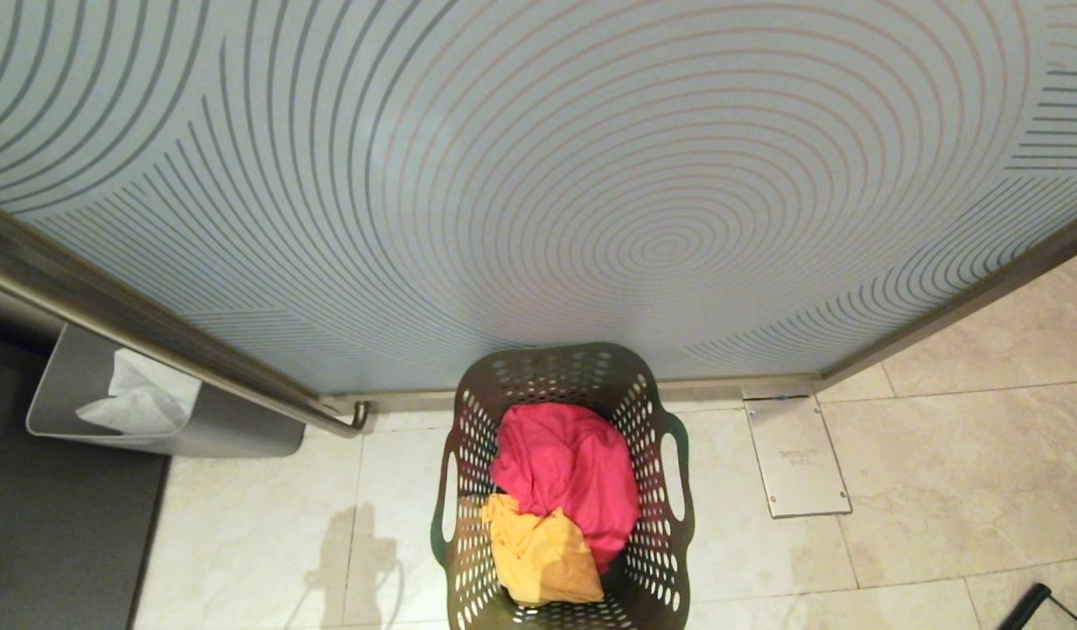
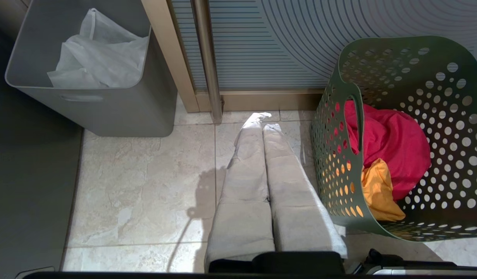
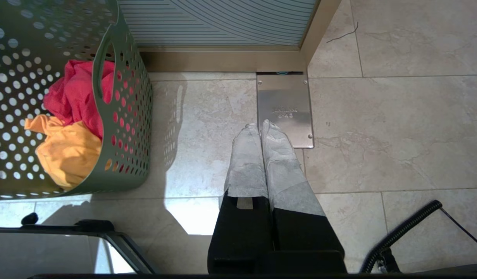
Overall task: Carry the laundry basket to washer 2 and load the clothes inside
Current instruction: Pick up the clothes basket and put it beside the washing machine
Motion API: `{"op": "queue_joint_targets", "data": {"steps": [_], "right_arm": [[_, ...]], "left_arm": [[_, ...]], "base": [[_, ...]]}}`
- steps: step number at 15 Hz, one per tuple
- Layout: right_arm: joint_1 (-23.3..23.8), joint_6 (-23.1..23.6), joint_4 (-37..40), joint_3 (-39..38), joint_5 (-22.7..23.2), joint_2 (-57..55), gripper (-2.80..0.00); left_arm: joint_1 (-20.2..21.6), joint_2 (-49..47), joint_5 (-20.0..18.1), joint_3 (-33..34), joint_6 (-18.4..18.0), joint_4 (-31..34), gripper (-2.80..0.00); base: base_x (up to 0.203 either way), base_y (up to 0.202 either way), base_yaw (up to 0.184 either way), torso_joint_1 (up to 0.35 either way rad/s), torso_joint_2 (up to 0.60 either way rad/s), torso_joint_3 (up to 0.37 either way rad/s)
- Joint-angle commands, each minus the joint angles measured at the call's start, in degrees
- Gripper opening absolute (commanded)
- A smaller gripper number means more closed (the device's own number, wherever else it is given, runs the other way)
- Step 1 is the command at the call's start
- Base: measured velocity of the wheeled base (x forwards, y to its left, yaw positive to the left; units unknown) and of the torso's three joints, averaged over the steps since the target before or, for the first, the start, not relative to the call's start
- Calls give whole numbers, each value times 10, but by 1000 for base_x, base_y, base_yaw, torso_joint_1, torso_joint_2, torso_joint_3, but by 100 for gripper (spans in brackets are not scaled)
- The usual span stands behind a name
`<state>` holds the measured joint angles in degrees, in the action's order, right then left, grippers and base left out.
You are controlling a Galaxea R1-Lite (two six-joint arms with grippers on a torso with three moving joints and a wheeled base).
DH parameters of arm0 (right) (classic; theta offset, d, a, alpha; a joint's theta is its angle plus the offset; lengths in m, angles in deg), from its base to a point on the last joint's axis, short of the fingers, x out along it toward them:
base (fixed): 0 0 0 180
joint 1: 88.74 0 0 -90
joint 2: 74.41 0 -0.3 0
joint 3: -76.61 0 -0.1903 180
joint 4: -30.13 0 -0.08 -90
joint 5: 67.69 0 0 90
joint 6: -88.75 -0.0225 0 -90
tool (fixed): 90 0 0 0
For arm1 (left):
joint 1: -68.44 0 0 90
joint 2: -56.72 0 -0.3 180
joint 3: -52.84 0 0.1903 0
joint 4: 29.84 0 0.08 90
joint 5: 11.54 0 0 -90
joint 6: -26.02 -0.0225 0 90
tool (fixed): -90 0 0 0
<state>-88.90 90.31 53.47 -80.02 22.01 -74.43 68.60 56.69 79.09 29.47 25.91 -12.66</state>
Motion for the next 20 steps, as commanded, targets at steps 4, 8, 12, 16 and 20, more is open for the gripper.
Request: {"op": "queue_joint_targets", "data": {"steps": [4, 8, 12, 16, 20], "right_arm": [[1, -7, 40, 113, -4, -27, -280], [1, -71, 157, 335, 2, -260, -280], [-4, -116, 156, 395, 44, -488, -280], [-44, -135, 12, 353, 93, -658, -280], [-81, -164, -223, 308, 107, -847, -280]], "left_arm": [[-1, -23, -6, -91, 8, 31, -280], [-7, -265, -52, -223, 19, 109, -280], [-29, -519, -110, -266, 22, 102, -280], [-77, -659, -133, -271, 33, 95, -280], [-163, -733, -127, -275, 96, 82, -280]], "base": [[0, 0, 0, 0, 0, 0], [0, 0, 0, 0, 0, 0], [0, 0, 0, 0, 0, 0], [0, 0, 0, 0, 0, 0], [0, 0, 0, 0, 0, 0]]}}
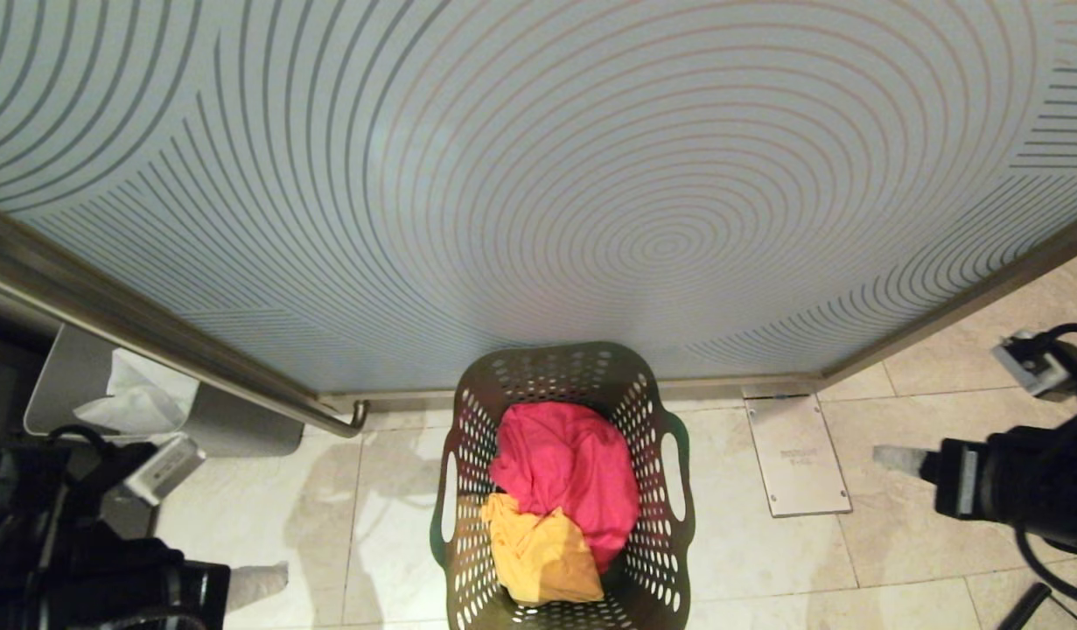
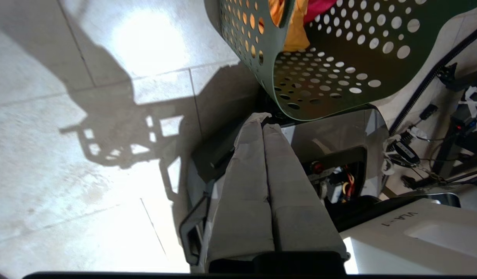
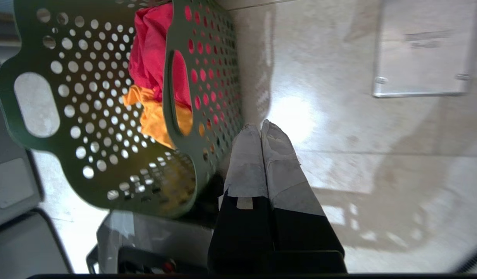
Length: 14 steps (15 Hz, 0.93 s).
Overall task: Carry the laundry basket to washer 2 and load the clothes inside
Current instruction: Pick up the clothes basket and put it beside the washing machine
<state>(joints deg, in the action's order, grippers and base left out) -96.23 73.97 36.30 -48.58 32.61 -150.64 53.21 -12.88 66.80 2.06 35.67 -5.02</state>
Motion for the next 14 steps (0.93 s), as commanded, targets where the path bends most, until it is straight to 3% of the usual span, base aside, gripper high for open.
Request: {"op": "queue_joint_targets", "data": {"steps": [1, 4, 7, 8, 9, 10, 11, 14], "right_arm": [[-17, -13, -114, -10, 2, -135, -280], [-57, -64, -209, 6, 5, -220, -280], [-110, -122, -205, 82, 3, -260, -280], [-128, -147, -184, 106, 1, -262, -280], [-145, -165, -160, 131, -2, -264, 0], [-156, -174, -142, 154, -7, -272, 0], [-165, -179, -131, 167, -11, -289, 0], [-170, -204, -126, 174, -7, -302, 0]], "left_arm": [[-38, -67, 17, -1, 23, -22, -280], [-130, -157, 110, -11, 92, -118, -280], [-182, -220, 208, -50, 119, -165, -280], [-184, -213, 216, -48, 120, -168, -280], [-184, -208, 220, -44, 121, -169, -280], [-183, -208, 221, -41, 121, -169, -280], [-183, -213, 220, -42, 121, -170, 0], [-192, -218, 221, -56, 127, -170, 0]], "base": [[0, 0, 0, 0, 0, 0], [0, 0, 0, 0, 0, 0], [0, 0, 0, 0, 0, 0], [0, 0, 0, 0, 0, 0], [0, 0, 0, 0, 0, 0], [0, 0, 0, 0, 0, 0], [0, 0, 0, 0, 0, 0], [0, 0, 0, 0, 0, 0]]}}
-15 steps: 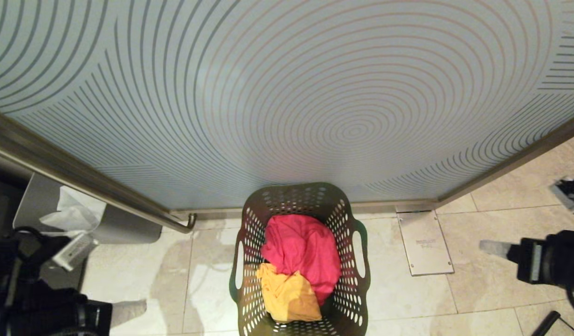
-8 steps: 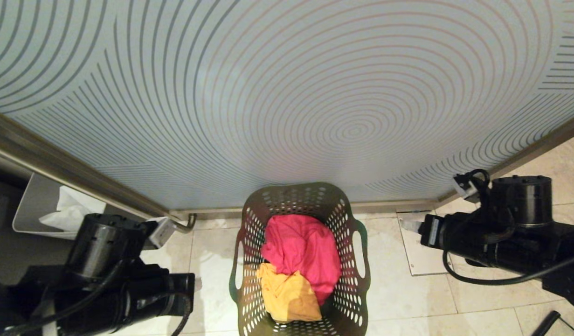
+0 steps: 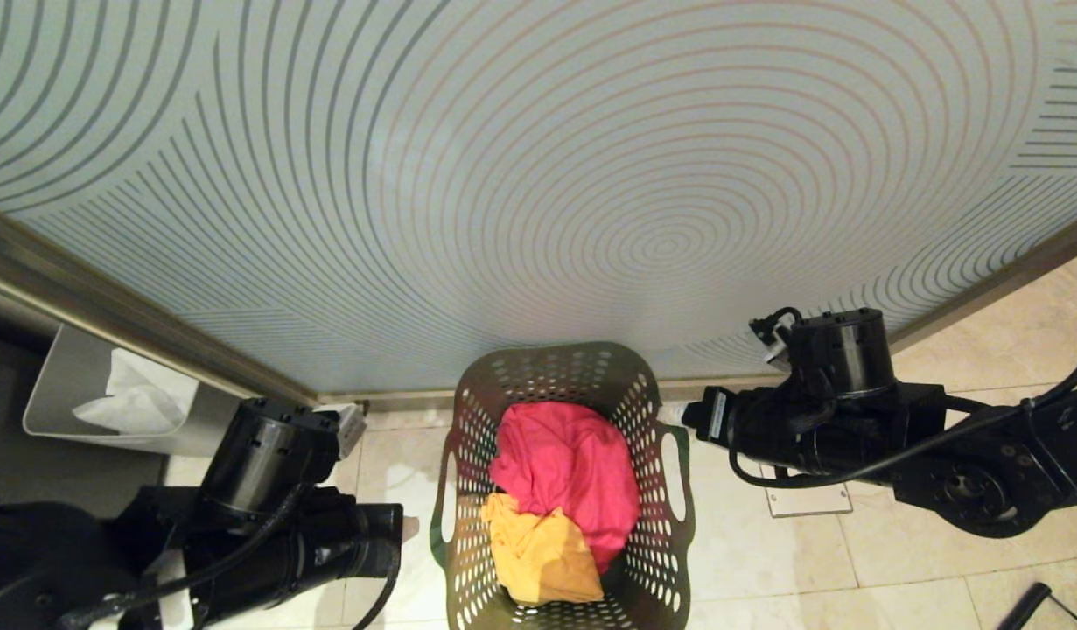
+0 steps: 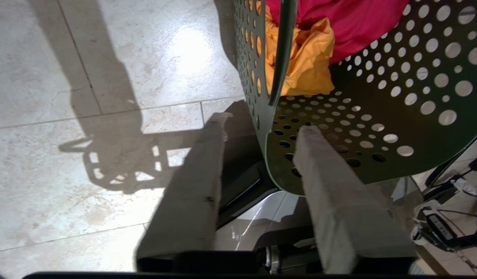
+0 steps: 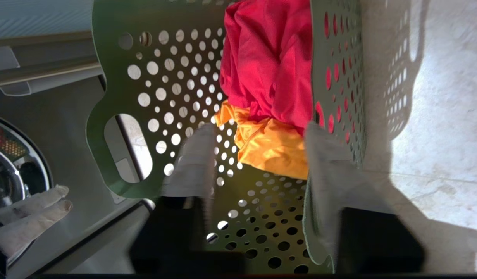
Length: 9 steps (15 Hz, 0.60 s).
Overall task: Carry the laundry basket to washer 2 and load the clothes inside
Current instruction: Pick up the clothes basket and put it beside the washing machine
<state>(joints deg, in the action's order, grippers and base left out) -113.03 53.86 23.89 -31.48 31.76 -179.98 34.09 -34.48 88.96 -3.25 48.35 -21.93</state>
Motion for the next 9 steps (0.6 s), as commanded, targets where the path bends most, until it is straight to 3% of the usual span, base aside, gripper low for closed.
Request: {"op": "queue_joint_targets", "data": {"steps": [1, 9], "right_arm": [[-4, -4, -2, 5, 2, -16, 0], [-9, -42, 141, 86, 62, -18, 0]], "left_arm": [[-7, -3, 2, -6, 10, 0, 0], [-65, -35, 31, -25, 39, -1, 0]], "base": [[0, 0, 0, 0, 0, 0], [0, 0, 0, 0, 0, 0]]}}
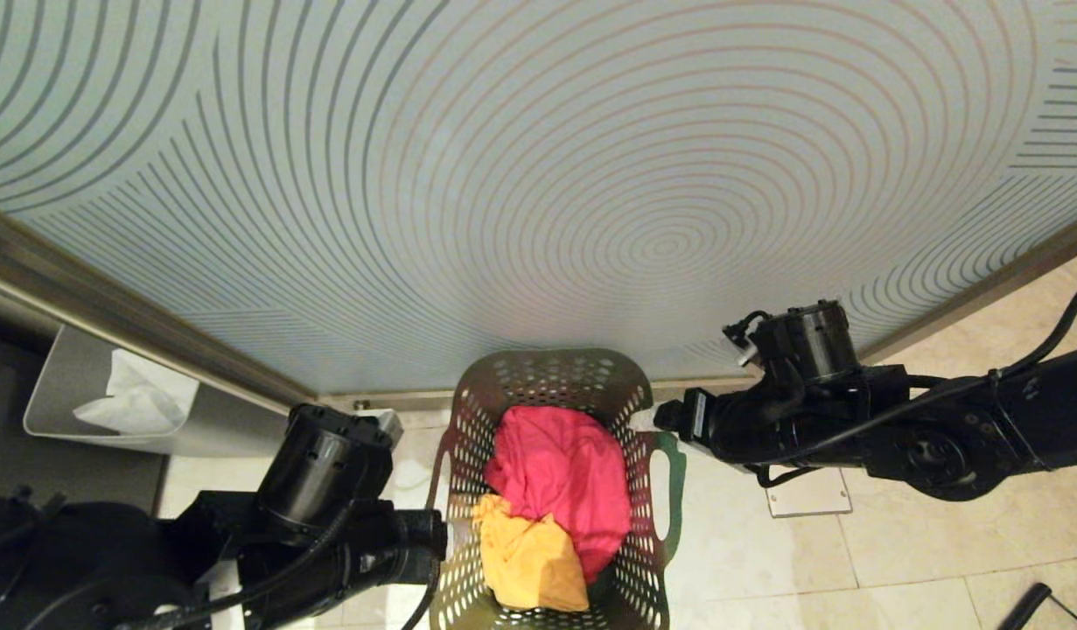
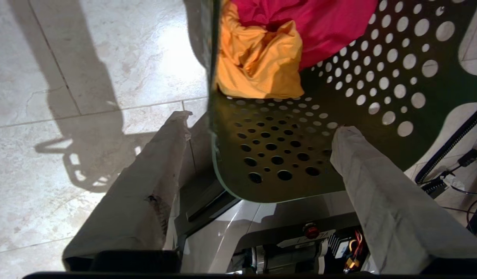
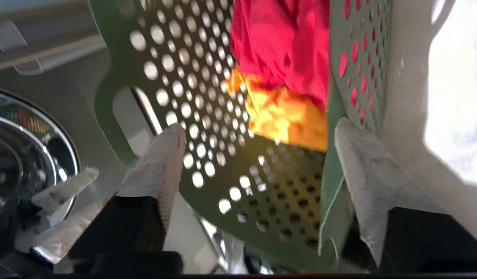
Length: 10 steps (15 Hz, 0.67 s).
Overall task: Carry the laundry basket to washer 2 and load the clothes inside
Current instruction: Pick up the clothes basket and put it beside the washing machine
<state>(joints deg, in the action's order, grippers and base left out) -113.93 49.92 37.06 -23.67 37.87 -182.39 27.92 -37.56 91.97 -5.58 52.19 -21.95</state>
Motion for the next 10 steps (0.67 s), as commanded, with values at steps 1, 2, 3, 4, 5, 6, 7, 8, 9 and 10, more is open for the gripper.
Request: {"op": "queue_joint_targets", "data": {"steps": [1, 2, 3, 4, 5, 6, 7, 8, 9, 10], "right_arm": [[0, -1, 50, 18, 13, 16, 0], [0, 1, 91, 27, 32, 27, 0], [0, 5, 125, 34, 48, 41, 0], [0, 11, 155, 38, 56, 55, 0], [0, 17, 190, 43, 60, 66, 0], [0, 22, 232, 52, 63, 73, 0], [0, 32, 274, 60, 64, 82, 0], [0, 40, 300, 61, 65, 93, 0], [0, 44, 318, 59, 70, 103, 0], [0, 45, 323, 55, 85, 106, 0]], "left_arm": [[-4, -4, 1, -2, 2, -1, 0], [-4, -5, 0, -1, 3, -1, 0], [-4, -4, 0, 0, 4, -1, 0], [-4, -3, 0, 1, 6, -1, 0], [-4, -3, 0, 2, 12, -1, 0], [-4, -4, 0, 2, 13, -1, 0], [-4, -5, -1, 2, 13, -1, 0], [-4, -7, -1, 1, 13, -1, 0], [-4, -9, -1, 1, 13, -2, 0], [-4, -9, -1, 0, 13, -1, 0]], "base": [[0, 0, 0, 0, 0, 0], [0, 0, 0, 0, 0, 0], [0, 0, 0, 0, 0, 0], [0, 0, 0, 0, 0, 0], [0, 0, 0, 0, 0, 0], [0, 0, 0, 0, 0, 0], [0, 0, 0, 0, 0, 0], [0, 0, 0, 0, 0, 0], [0, 0, 0, 0, 0, 0], [0, 0, 0, 0, 0, 0]]}}
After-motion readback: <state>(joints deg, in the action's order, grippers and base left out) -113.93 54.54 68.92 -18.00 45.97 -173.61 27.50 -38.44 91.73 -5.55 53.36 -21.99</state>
